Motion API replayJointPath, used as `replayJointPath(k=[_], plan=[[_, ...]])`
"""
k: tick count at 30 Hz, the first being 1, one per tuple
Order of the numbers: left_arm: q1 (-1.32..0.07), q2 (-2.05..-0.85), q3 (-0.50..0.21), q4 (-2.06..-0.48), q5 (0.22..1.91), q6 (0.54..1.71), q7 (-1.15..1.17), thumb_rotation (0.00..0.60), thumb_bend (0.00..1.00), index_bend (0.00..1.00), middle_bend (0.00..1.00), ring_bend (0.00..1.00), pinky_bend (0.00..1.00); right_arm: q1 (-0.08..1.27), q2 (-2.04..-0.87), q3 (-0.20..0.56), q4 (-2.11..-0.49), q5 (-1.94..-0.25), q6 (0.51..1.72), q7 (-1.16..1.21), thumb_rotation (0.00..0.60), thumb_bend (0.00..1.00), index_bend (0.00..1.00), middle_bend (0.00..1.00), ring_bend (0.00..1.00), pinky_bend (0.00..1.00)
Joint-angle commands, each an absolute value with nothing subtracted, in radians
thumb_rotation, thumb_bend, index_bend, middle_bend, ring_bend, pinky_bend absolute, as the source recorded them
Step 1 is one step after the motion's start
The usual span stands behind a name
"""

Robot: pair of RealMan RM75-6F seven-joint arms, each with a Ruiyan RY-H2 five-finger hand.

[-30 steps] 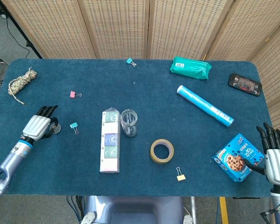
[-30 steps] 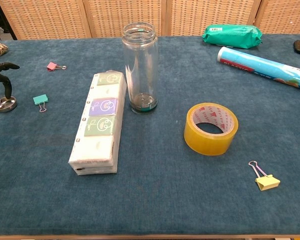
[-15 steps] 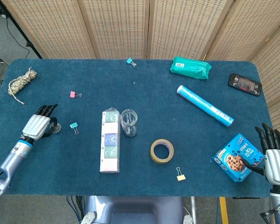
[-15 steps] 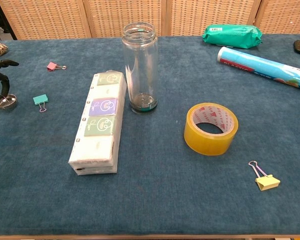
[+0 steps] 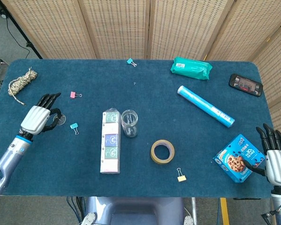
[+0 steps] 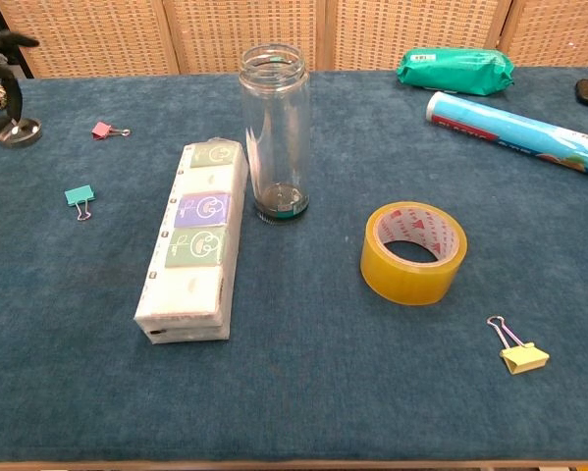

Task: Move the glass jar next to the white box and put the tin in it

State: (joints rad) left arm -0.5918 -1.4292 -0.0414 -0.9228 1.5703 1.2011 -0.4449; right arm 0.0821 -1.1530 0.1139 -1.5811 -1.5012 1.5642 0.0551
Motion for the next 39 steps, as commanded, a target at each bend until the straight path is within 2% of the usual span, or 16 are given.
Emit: replayJointPath(k=[1, 7, 13, 23, 39], plan=[[-0.646, -1.289, -0.102, -1.178, 1.567, 1.210, -0.376, 0.600, 0.50, 0.64, 0.00, 0.00, 0.00, 0.083, -1.153, 0.113, -1.581, -1.502, 1.562, 0.055, 0.600, 0.10, 0.00, 0.00, 0.00, 0.00], [-0.743, -1.179, -0.196, -1.433, 1.530, 1.134, -0.229, 0.600, 0.50, 0.64, 0.00, 0.00, 0.00, 0.084, -1.148, 0.123, -1.577, -1.488, 1.555, 0.069, 0.600, 0.10, 0.00, 0.00, 0.00, 0.00], [-0.828, -1.174, -0.264, -1.543, 1.458, 1.046, -0.073, 0.600, 0.49, 0.64, 0.00, 0.00, 0.00, 0.083, -1.144, 0.131, -1.568, -1.473, 1.551, 0.084, 0.600, 0.10, 0.00, 0.00, 0.00, 0.00], [-0.911, -1.274, -0.292, -1.570, 1.397, 0.987, 0.018, 0.600, 0.49, 0.64, 0.00, 0.00, 0.00, 0.083, -1.141, 0.136, -1.559, -1.461, 1.542, 0.103, 0.600, 0.10, 0.00, 0.00, 0.00, 0.00], [-0.943, -1.362, -0.280, -1.544, 1.350, 0.975, 0.061, 0.600, 0.49, 0.64, 0.00, 0.00, 0.00, 0.084, -1.131, 0.141, -1.559, -1.452, 1.531, 0.122, 0.600, 0.10, 0.00, 0.00, 0.00, 0.00]])
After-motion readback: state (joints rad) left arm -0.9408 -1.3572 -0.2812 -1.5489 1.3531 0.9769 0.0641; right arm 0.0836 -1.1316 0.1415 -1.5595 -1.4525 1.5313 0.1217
